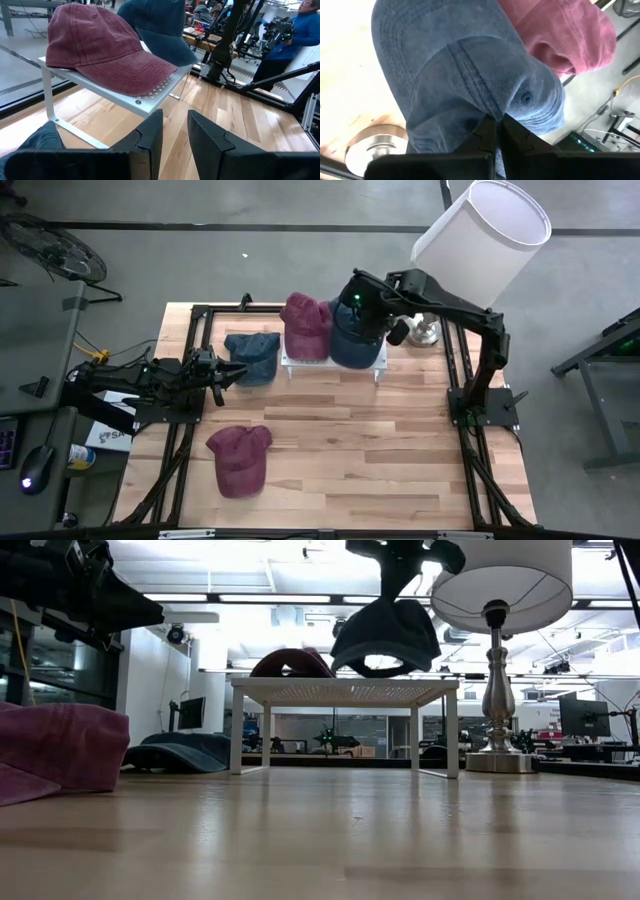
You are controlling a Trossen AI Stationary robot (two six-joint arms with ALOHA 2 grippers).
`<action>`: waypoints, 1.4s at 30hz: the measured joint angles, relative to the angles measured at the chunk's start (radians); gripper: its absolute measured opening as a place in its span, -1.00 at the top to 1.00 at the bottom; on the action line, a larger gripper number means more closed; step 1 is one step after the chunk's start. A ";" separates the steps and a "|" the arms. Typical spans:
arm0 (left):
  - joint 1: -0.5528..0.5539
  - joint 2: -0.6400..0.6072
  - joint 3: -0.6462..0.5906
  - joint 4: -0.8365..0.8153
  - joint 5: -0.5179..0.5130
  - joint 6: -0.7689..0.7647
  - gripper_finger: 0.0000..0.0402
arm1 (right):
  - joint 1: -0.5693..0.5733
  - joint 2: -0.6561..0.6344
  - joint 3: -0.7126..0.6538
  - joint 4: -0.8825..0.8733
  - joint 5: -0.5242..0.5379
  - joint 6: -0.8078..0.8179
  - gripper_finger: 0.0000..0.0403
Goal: Pick & Place hat
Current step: Put the bottom blue cap on the shelf, then stack the red cap on top of the red cap on the shelf
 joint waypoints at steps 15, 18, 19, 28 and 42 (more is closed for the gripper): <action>0.000 0.000 0.000 0.000 0.000 0.000 0.55 | -0.027 0.000 -0.088 0.090 -0.004 -0.042 1.00; 0.000 0.000 0.000 0.000 0.000 0.000 0.55 | -0.033 0.000 -0.098 0.114 -0.001 -0.056 1.00; 0.000 0.000 0.000 0.000 0.000 0.000 0.55 | -0.036 0.000 -0.098 0.118 0.003 -0.056 0.99; 0.000 0.000 0.000 0.000 0.000 0.000 0.55 | -0.044 0.000 -0.097 0.123 0.053 -0.013 0.73; 0.000 0.000 0.000 0.000 0.000 0.000 0.55 | -0.043 -0.001 -0.097 0.111 0.097 0.214 0.39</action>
